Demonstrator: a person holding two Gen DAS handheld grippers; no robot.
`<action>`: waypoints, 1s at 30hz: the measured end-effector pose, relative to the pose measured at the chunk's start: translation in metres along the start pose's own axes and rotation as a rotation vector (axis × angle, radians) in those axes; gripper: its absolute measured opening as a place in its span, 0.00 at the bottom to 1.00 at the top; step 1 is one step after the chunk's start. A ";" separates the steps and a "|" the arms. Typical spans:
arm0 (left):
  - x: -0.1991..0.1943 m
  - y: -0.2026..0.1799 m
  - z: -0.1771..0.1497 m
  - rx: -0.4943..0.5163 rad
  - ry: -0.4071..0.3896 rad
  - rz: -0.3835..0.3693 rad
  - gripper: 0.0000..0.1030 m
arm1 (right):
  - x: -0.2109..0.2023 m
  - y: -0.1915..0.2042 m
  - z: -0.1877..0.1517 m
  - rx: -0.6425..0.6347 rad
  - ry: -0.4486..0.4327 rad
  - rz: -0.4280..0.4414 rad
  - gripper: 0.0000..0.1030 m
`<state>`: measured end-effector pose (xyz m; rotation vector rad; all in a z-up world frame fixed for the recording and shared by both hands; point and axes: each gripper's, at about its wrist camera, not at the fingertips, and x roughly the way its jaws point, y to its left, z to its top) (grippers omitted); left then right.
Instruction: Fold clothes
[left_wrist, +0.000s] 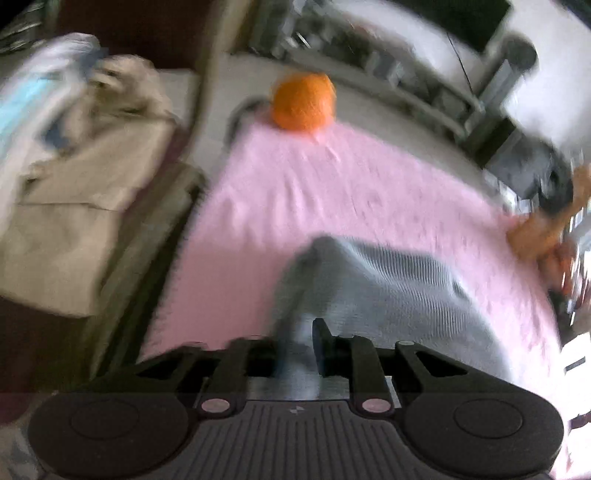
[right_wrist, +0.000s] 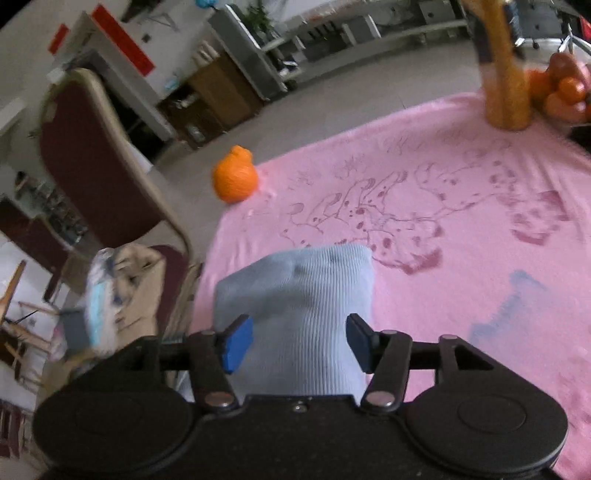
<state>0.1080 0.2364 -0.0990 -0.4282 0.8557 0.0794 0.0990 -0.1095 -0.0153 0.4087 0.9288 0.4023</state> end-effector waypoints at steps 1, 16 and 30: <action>-0.008 0.002 -0.006 0.001 -0.005 -0.015 0.20 | -0.017 -0.002 -0.007 0.006 -0.006 0.021 0.61; -0.025 -0.043 -0.070 0.321 0.009 0.091 0.20 | 0.051 -0.007 -0.059 -0.119 0.018 -0.062 0.25; -0.046 -0.026 -0.092 0.254 0.063 0.097 0.26 | 0.034 -0.025 -0.086 -0.151 0.044 -0.009 0.34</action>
